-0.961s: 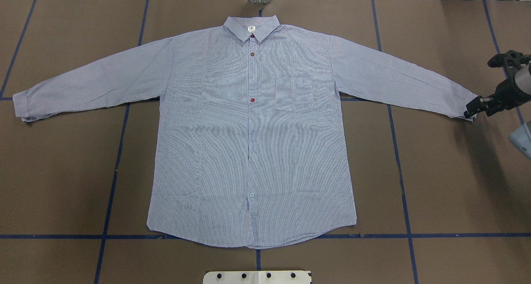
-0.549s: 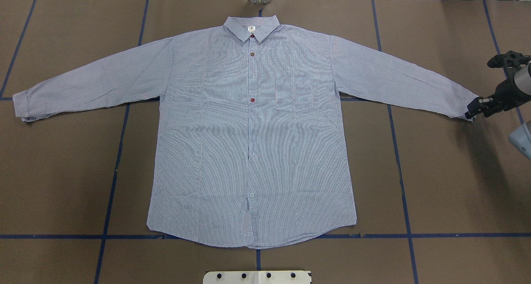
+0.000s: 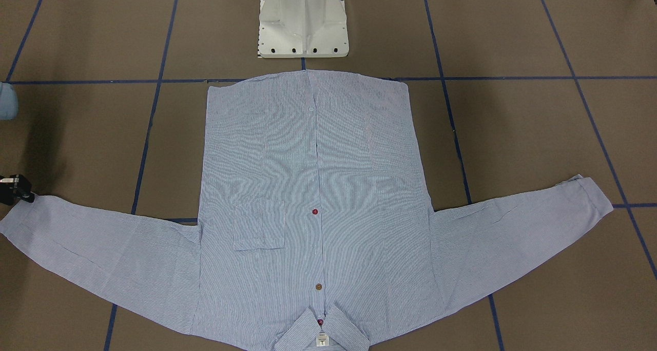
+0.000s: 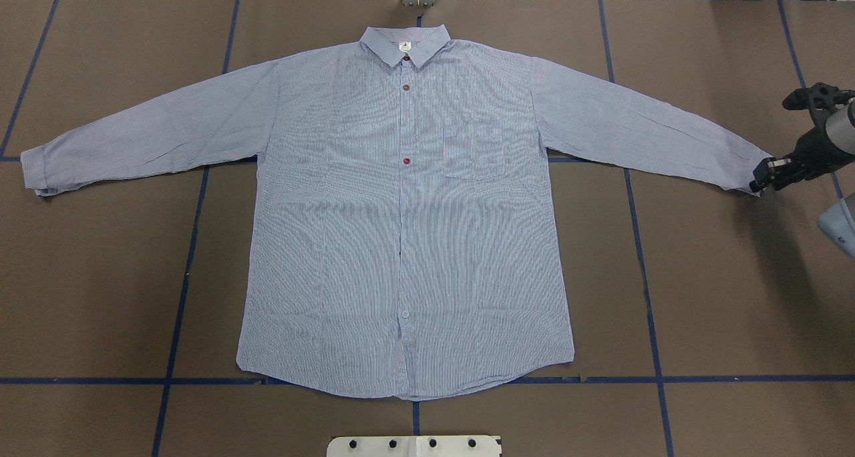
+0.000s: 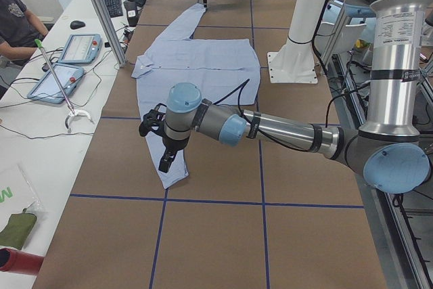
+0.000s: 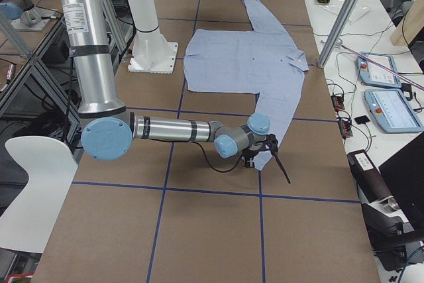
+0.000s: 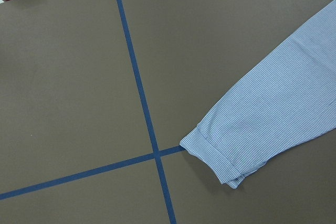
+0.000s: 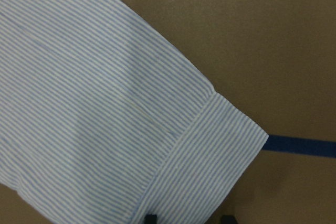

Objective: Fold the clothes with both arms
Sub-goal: 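Lower the right gripper onto the sleeve cuff nearest it and grasp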

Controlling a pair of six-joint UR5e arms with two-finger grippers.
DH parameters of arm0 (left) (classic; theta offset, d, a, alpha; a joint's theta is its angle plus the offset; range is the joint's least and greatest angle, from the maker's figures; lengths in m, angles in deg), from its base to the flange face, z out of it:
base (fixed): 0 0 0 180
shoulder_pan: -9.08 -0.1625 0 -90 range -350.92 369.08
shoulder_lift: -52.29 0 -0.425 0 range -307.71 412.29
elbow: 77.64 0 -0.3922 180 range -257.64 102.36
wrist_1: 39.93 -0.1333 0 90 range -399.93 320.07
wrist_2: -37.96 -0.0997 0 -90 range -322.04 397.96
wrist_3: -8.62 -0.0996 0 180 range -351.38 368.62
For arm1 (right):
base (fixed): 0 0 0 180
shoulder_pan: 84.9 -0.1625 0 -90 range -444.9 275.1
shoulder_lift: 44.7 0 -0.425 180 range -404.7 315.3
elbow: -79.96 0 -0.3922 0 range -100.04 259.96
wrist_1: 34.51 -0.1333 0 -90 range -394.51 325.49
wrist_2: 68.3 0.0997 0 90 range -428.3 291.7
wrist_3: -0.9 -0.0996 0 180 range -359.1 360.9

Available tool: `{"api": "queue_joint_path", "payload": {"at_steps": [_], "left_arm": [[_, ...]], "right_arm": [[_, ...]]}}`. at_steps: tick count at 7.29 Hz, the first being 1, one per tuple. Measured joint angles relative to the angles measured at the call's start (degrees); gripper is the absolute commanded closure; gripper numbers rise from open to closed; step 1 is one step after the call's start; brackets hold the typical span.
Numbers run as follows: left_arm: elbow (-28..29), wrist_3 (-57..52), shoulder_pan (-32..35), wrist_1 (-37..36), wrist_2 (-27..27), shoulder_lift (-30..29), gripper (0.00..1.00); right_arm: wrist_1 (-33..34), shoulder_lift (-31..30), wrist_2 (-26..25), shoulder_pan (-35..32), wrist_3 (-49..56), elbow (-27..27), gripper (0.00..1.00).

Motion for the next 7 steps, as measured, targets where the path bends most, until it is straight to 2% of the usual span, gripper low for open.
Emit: {"api": "queue_joint_path", "payload": {"at_steps": [1,3,4,7], "left_arm": [[-0.03,0.02,0.00,0.00,0.00,0.00,0.00],[-0.03,0.02,0.00,0.00,0.00,-0.01,0.00],[-0.03,0.02,0.00,0.00,0.00,0.00,0.00],[-0.04,0.02,0.00,0.00,-0.07,-0.01,0.00]], "right_arm": [[0.01,0.00,0.00,0.17,-0.01,0.00,0.53],[0.01,0.03,0.02,0.29,-0.04,-0.03,0.73],[0.01,0.12,0.09,0.32,-0.05,-0.10,0.75],[0.09,0.27,0.72,0.20,0.10,-0.61,0.74]]}}
